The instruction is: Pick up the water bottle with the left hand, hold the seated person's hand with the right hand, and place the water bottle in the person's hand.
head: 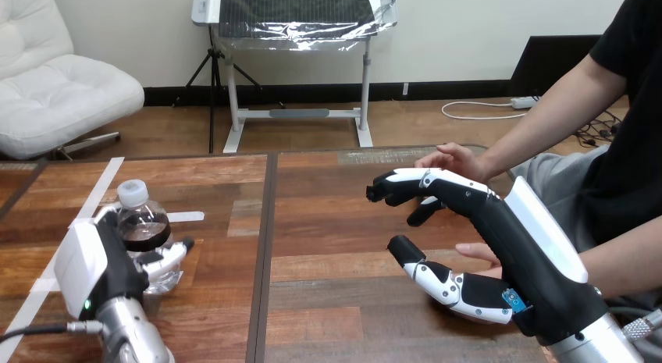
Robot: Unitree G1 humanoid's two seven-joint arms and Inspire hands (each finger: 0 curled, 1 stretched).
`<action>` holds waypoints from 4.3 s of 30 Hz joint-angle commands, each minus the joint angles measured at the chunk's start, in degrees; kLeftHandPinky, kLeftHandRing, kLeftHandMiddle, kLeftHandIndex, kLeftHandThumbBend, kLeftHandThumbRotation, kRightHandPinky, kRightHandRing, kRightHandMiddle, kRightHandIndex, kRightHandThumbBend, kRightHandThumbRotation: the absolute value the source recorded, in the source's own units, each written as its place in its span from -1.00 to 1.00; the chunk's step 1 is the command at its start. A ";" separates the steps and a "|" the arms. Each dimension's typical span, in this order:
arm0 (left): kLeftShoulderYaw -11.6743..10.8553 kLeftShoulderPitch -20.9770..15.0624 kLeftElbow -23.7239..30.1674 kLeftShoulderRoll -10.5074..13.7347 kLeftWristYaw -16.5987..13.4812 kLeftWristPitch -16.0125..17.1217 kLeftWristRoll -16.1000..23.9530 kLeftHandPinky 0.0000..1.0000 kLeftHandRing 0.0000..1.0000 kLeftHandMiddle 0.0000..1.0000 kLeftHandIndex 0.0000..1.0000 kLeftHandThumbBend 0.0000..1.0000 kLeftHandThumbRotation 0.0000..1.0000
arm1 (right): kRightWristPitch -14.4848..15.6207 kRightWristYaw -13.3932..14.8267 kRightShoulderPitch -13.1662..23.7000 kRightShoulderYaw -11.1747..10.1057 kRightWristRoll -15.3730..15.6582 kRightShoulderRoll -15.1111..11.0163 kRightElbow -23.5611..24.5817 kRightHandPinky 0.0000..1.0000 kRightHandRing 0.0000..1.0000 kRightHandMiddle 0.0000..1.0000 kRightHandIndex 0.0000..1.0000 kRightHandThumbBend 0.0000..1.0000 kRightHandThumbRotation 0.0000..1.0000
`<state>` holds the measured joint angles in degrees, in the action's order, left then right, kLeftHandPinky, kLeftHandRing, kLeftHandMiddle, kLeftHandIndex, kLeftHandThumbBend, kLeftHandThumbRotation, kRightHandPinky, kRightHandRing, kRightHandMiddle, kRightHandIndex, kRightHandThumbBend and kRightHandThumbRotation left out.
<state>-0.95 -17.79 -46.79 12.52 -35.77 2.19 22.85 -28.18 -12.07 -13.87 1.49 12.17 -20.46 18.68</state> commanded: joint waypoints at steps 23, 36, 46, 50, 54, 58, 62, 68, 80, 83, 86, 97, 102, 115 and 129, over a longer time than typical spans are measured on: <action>1.57 -4.62 -6.14 0.56 -1.94 3.95 -0.28 -0.20 -0.09 0.00 -0.01 0.44 -1.00 | -0.63 0.69 1.94 -1.94 -0.66 -0.04 2.60 0.16 0.39 0.46 0.36 -0.27 -1.00; 2.19 -3.98 -6.19 0.84 -3.63 6.39 0.44 -0.18 -0.09 0.00 -0.01 0.44 -1.00 | -1.10 0.89 1.92 -2.03 -0.43 0.12 2.41 0.17 0.39 0.44 0.35 -0.27 -1.00; 2.58 -4.12 -8.08 1.32 -4.62 9.47 0.38 -0.18 -0.08 0.01 0.00 0.43 -1.00 | -1.62 1.04 2.05 -2.32 0.27 0.01 2.17 0.17 0.38 0.42 0.35 -0.29 -1.00; 2.55 -4.15 -8.47 1.33 -5.13 10.50 0.06 -0.17 -0.07 0.01 0.00 0.42 -1.00 | -1.60 1.06 2.00 -2.38 0.27 0.14 2.12 0.17 0.38 0.41 0.35 -0.29 -1.00; 2.61 -4.05 -8.76 1.42 -5.72 11.93 -0.06 -0.16 -0.06 0.01 0.00 0.41 -1.00 | -1.32 1.04 1.80 -2.42 0.40 0.23 2.36 0.17 0.38 0.40 0.34 -0.29 -1.00; 2.35 -3.94 -8.52 1.30 -5.52 12.34 -0.53 -0.16 -0.06 0.01 0.00 0.40 -1.00 | -1.29 1.09 1.68 -2.43 0.36 0.36 2.30 0.17 0.39 0.40 0.35 -0.29 -1.00; 2.45 -3.75 -8.58 1.32 -6.52 13.65 -0.32 -0.16 -0.06 0.01 0.00 0.41 -1.00 | -1.28 1.04 1.52 -2.47 0.30 0.33 2.22 0.17 0.39 0.40 0.35 -0.29 -1.00; 0.89 -3.12 -7.46 0.36 -5.70 16.06 -2.84 -0.16 -0.07 -0.01 -0.01 0.40 -1.00 | -1.41 1.09 1.55 -2.50 0.32 0.33 2.20 0.18 0.39 0.40 0.35 -0.29 -1.00; -4.54 -1.16 -1.81 -3.56 1.84 22.79 -15.35 -0.22 -0.13 -0.02 -0.01 0.39 -1.00 | -1.41 1.11 1.60 -2.60 0.38 0.28 2.21 0.18 0.39 0.40 0.36 -0.28 -1.00; -5.38 -0.58 0.00 -4.32 3.91 24.02 -17.78 -0.24 -0.14 -0.03 -0.01 0.39 -1.00 | -1.34 1.10 1.60 -2.62 0.31 0.29 2.22 0.18 0.39 0.40 0.36 -0.28 -1.00; -5.62 0.14 2.06 -4.70 5.32 24.74 -18.78 -0.26 -0.16 -0.04 -0.01 0.40 -1.00 | -1.39 1.10 1.62 -2.59 0.21 0.33 2.17 0.18 0.40 0.40 0.36 -0.28 -1.00; -6.71 2.88 11.68 -7.19 10.32 25.50 -22.46 -0.29 -0.17 -0.06 -0.03 0.40 -1.00 | -1.71 1.21 1.90 -2.56 0.54 0.29 2.01 0.19 0.40 0.41 0.37 -0.28 -1.00; -6.41 3.94 15.92 -7.88 11.29 24.96 -22.20 -0.29 -0.17 -0.06 -0.03 0.41 -1.00 | -1.17 1.28 2.02 -2.45 0.95 0.47 2.16 0.19 0.40 0.41 0.37 -0.27 -1.00; -5.52 6.96 26.25 -9.92 15.03 22.06 -23.00 -0.28 -0.17 -0.06 -0.04 0.45 -1.00 | -1.10 1.54 2.46 -2.27 1.71 0.80 1.98 0.19 0.40 0.41 0.37 -0.28 -1.00; -4.53 9.83 33.72 -12.14 18.63 20.12 -23.38 -0.25 -0.18 -0.07 -0.04 0.44 -1.00 | -1.26 1.60 3.08 -3.04 1.81 0.33 1.74 0.18 0.39 0.41 0.37 -0.21 -1.00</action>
<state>-7.30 -4.91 -26.25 0.96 -19.64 22.11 -0.37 -28.63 -11.97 -14.25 -0.08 14.25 -20.34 18.93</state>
